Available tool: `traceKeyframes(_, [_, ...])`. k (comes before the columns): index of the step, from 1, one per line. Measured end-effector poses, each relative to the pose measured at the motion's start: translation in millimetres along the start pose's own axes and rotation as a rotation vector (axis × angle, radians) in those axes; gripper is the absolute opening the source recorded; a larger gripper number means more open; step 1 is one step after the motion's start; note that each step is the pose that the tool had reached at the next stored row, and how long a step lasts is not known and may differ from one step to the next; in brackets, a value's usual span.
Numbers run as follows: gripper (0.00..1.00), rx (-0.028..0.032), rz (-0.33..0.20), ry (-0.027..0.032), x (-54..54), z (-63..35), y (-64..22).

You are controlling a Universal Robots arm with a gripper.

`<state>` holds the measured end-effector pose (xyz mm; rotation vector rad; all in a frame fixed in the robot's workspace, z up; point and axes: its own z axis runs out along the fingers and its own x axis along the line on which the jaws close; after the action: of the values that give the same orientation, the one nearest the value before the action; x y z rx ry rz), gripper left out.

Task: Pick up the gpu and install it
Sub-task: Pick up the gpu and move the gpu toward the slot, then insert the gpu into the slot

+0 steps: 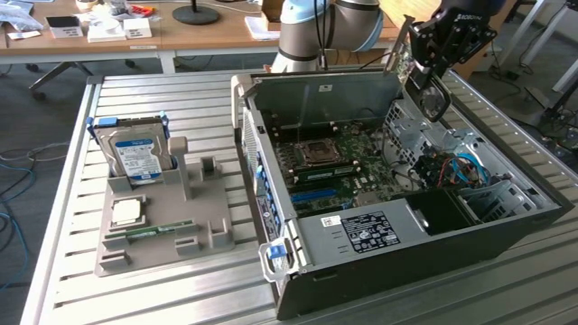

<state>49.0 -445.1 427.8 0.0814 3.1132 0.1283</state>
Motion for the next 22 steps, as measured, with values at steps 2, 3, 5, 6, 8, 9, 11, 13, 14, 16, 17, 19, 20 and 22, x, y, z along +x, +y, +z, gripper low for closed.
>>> traceKeyframes(2, [0.27, 0.0, 0.0, 0.0, 0.0, 0.0, 0.0])
traceKeyframes(3, [0.27, 0.0, 0.0, 0.0, 0.0, 0.0, 0.0])
traceKeyframes(5, [0.27, -0.0001, 0.0, 0.0, -0.5, 0.0, 0.0])
traceKeyframes(6, [0.27, -0.0001, 0.0, 0.0, -1.1, 0.1, 0.0])
traceKeyframes(8, [0.27, 0.0, 0.0, 0.0, -2.6, 0.1, 0.1])
traceKeyframes(9, [0.27, -0.0001, 0.0, 0.0, -3.3, 0.1, 0.1])
traceKeyframes(11, [0.27, -0.0001, 0.0, 0.0, -4.1, 0.1, 0.2])
traceKeyframes(13, [0.27, 0.0, 0.0, 0.0, -4.3, 0.1, 0.2])
traceKeyframes(14, [0.27, 0.0, 0.0, 0.0, -4.3, 0.1, 0.2])
traceKeyframes(16, [0.27, 0.0, 0.0, 0.0, -4.3, 0.1, 0.2])
traceKeyframes(17, [0.27, 0.0, 0.0, 0.0, -4.3, 0.1, 0.2])
traceKeyframes(19, [0.27, 0.0, 0.0, 0.0, -4.3, 0.1, 0.2])
traceKeyframes(20, [0.27, -0.0001, 0.0, 0.0, -4.3, 0.1, 0.2])
traceKeyframes(22, [0.27, 0.0, 0.0, 0.0, -4.3, 0.1, 0.2])
